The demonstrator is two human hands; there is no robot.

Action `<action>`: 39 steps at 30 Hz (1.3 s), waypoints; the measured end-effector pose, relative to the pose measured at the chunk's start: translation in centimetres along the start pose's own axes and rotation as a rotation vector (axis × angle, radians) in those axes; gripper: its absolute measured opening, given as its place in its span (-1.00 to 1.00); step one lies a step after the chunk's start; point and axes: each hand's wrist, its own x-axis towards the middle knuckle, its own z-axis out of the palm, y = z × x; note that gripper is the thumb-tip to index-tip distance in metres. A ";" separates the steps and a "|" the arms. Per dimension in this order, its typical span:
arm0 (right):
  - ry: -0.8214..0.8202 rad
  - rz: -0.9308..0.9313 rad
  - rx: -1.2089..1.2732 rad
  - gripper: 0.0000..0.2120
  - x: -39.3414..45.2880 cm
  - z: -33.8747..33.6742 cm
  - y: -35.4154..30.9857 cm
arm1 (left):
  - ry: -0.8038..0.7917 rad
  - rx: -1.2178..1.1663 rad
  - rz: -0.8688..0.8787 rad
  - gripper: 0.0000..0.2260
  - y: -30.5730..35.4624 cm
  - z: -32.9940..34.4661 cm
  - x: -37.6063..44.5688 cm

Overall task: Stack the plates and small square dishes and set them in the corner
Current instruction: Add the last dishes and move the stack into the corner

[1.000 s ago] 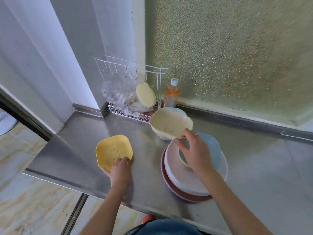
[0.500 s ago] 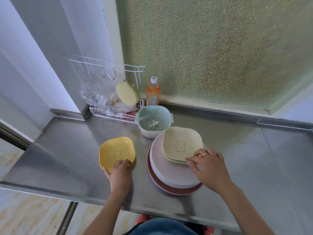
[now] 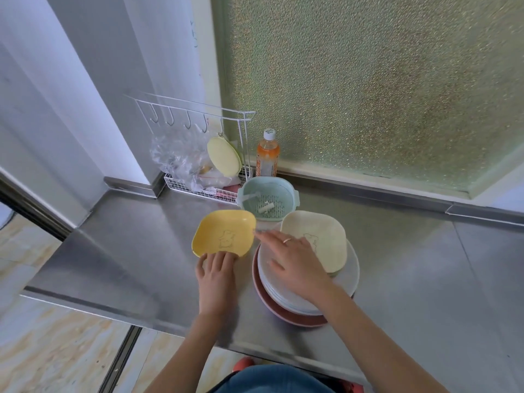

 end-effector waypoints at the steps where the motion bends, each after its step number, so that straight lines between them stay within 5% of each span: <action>1: -0.057 -0.046 0.017 -0.46 0.6 0.7 -0.6 | 0.018 -0.003 0.054 -0.78 0.3 -0.2 0.0; 6: 0.063 -0.108 0.133 -0.80 1.3 2.6 -1.0 | 0.079 0.003 0.215 -0.82 1.3 -1.0 0.3; 13: 0.299 -0.065 0.218 -0.89 -0.9 1.2 0.9 | 0.119 -0.084 0.366 -0.71 3.3 -1.2 1.0; 18: 0.444 0.171 0.334 -0.77 -4.8 0.0 4.9 | 0.087 -0.319 0.346 -0.78 5.8 -1.7 2.4; 24: 0.416 0.283 0.225 -0.78 -7.0 0.1 7.1 | -0.144 -0.300 0.415 -0.76 7.8 0.7 3.3; 33: 0.417 0.387 -0.126 -0.75 -8.4 1.1 6.6 | -0.146 -0.209 0.506 -0.81 8.1 1.7 3.0; 39: 0.283 0.407 0.140 -0.66 -8.4 1.5 8.2 | -0.261 -0.170 0.441 -0.79 8.7 1.6 2.9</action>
